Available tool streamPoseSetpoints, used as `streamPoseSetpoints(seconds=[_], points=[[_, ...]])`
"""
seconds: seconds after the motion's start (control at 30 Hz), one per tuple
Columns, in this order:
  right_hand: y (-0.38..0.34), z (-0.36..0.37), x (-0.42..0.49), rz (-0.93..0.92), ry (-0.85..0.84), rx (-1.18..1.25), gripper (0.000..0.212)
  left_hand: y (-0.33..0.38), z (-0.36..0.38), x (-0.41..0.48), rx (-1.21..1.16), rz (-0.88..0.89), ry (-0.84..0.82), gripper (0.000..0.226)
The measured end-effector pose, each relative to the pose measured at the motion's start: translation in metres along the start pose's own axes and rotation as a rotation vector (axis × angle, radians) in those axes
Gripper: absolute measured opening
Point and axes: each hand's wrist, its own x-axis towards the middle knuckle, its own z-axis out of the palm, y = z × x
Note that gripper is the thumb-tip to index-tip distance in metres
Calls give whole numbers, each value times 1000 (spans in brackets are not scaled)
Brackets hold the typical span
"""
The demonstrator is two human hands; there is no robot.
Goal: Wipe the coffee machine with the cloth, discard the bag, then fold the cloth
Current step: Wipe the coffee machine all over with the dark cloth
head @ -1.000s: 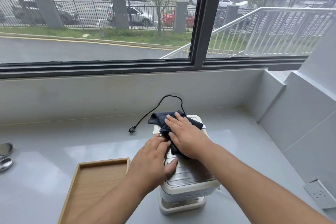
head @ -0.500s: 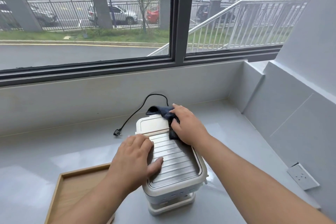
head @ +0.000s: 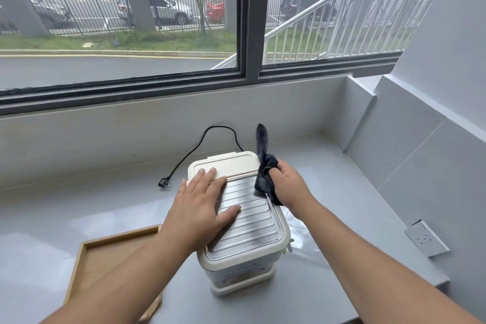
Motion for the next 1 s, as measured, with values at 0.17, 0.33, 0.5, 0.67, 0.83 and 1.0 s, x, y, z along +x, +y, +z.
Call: streamPoseSetpoints(seconds=[0.17,0.33,0.5,0.67,0.83,1.0], points=[[11,-10,-27,-45,17,-118,27,1,1,-1,-3,1,9,96],[14,-15,-51,-124,19,-161,29,0,2,-1,-7,5,16,96],[17,-21,-78,-207,23,-211,32,0,1,-1,-13,7,19,96],[41,-22,-107,-189,86,-158,19,1,3,-1,-22,10,28,93],[55,-13,-128,-183,153,-95,6,-1,4,0,-24,10,36,95],[59,0,-146,-170,209,-122,10,-2,6,0,-22,13,44,94]])
